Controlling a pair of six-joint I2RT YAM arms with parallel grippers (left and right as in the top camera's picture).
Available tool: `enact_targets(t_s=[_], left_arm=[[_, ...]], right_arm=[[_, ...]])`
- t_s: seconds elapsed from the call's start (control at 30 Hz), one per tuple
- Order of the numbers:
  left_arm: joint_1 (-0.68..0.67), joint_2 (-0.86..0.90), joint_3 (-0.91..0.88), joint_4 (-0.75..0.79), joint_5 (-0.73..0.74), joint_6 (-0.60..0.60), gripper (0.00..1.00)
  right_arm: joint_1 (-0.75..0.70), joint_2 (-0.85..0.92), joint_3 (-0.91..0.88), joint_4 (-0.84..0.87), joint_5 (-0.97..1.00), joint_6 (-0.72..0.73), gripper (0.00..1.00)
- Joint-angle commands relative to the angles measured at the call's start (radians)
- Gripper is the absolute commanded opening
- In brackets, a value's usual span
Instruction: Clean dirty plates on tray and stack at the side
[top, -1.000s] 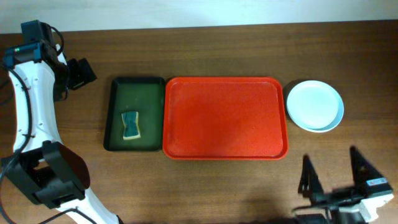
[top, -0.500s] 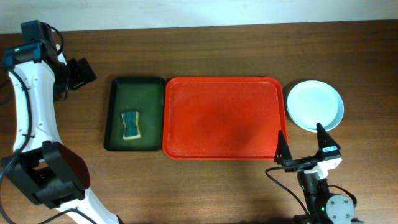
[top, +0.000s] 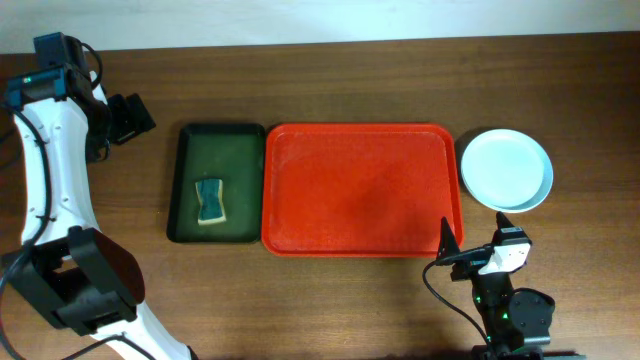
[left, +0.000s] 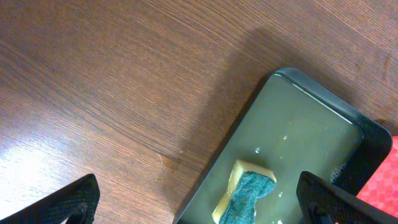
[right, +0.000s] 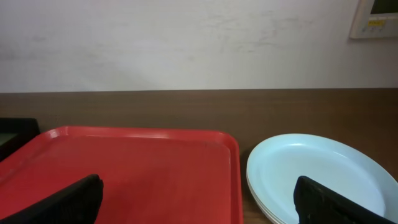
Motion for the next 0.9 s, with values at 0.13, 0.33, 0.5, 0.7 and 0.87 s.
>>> enact_targets(t_s=[0.13, 0.33, 0.5, 0.7, 0.87], left_arm=[[0.007, -0.005, 0.011, 0.001, -0.003, -0.009, 1.0], [0.007, -0.005, 0.011, 0.002, -0.003, -0.009, 1.0], [0.007, -0.005, 0.011, 0.001, -0.003, -0.009, 1.0], [0.007, -0.005, 0.011, 0.001, -0.003, -0.009, 0.99], [0.008, -0.005, 0.011, 0.001, -0.003, -0.009, 1.0]], right_arm=[[-0.003, -0.008, -0.005, -0.007, 0.005, -0.082, 0.98], [-0.003, -0.008, -0.005, -0.005, 0.001, -0.074, 0.98], [-0.003, -0.008, -0.005, -0.005, 0.001, -0.074, 0.98], [-0.003, -0.008, -0.005, -0.005, 0.002, -0.074, 0.99], [-0.003, -0.008, -0.005, -0.005, 0.001, -0.074, 0.98]])
